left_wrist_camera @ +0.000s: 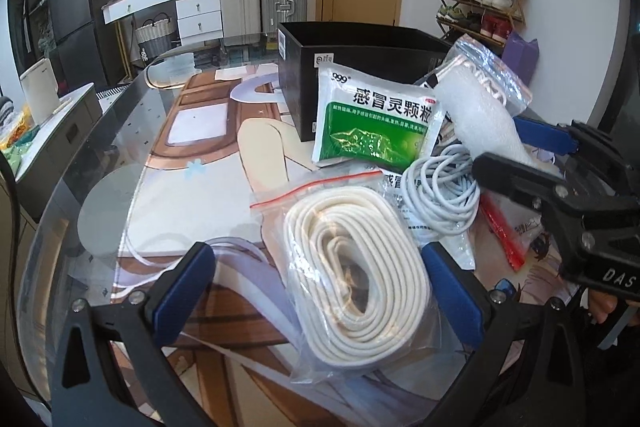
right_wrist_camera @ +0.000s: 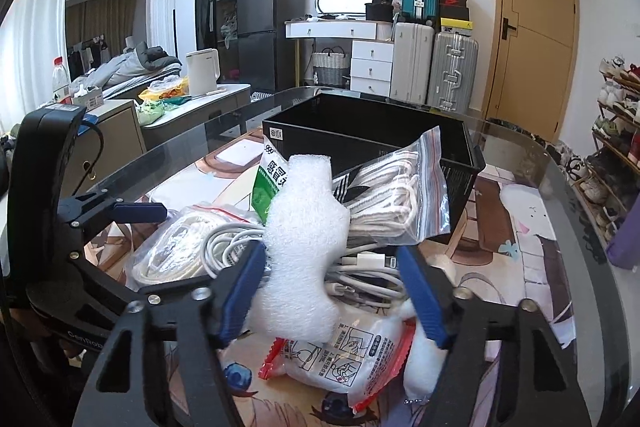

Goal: Organize soft objects
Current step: 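Grasp the clear bag of white rope with the left tool while the right tool grasps the white foam piece, then lift the rope bag and foam piece and carry both over the black bin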

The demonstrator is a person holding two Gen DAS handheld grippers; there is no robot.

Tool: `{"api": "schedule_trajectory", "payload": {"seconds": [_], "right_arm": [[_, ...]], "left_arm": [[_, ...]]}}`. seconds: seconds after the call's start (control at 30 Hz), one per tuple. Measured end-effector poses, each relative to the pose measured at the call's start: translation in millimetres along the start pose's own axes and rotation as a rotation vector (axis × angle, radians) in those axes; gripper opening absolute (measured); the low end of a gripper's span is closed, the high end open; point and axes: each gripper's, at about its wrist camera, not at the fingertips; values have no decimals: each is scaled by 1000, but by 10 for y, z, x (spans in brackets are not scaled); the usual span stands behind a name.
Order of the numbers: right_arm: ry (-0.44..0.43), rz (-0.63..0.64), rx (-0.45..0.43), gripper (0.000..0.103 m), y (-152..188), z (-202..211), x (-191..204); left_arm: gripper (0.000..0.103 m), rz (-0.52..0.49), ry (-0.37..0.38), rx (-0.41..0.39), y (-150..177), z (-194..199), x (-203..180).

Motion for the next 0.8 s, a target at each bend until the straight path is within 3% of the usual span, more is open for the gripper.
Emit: {"api": "schedule_trajectory", "payload": {"seconds": [0.27, 0.4, 0.53, 0.67, 0.8], "right_arm": [[-32, -37, 0, 46, 78, 92, -126], [-42, -35, -10, 42, 116, 146, -139], [-66, -44, -7, 42, 149, 162, -154], [-79, -28, -36, 35, 141, 209, -141], [-86, -19, -64, 35, 108, 290, -119]], "left_arm": [[99, -15, -4, 25, 9, 37, -47], [63, -11, 21, 2, -2, 100, -63], [47, -41, 6, -29, 10, 135, -79], [40, -34, -5, -45, -24, 173, -59], [39, -21, -7, -80, -69, 257, -18]]}}
Point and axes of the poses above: each gripper's, at about its wrist camera, not at the fingertips, and z roughly against the way its jaws point, x to its left, y to its underside, and after that the axes turned 6 degrees about z, right-handed
